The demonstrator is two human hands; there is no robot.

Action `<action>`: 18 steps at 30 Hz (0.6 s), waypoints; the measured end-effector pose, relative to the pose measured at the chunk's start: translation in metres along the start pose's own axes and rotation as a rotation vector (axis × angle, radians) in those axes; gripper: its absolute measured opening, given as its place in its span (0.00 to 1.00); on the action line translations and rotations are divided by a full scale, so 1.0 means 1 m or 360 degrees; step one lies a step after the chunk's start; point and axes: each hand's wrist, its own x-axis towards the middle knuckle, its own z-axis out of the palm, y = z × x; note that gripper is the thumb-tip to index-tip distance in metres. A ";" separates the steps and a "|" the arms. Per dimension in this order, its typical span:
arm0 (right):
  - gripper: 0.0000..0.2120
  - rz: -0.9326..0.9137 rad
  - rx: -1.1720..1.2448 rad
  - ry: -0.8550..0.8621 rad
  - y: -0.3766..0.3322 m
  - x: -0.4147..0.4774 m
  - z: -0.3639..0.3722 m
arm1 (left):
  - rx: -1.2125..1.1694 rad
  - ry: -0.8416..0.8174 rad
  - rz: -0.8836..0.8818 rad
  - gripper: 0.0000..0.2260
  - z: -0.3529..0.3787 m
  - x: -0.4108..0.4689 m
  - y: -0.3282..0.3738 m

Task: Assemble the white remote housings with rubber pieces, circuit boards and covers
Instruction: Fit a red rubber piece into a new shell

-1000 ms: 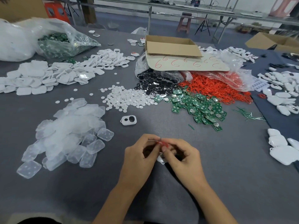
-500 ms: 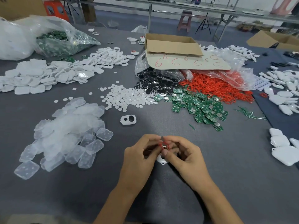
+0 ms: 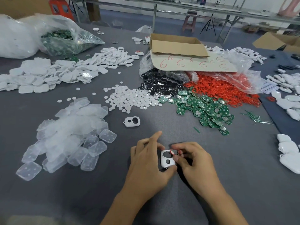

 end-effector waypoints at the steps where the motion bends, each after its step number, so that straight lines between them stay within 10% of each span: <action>1: 0.17 0.0008 -0.0020 -0.0028 -0.003 0.002 -0.002 | -0.0024 0.0004 -0.0005 0.41 0.000 0.000 -0.001; 18: 0.14 0.0031 -0.0375 -0.0475 -0.031 0.029 -0.012 | -0.0175 -0.0045 -0.0148 0.41 -0.001 0.002 -0.003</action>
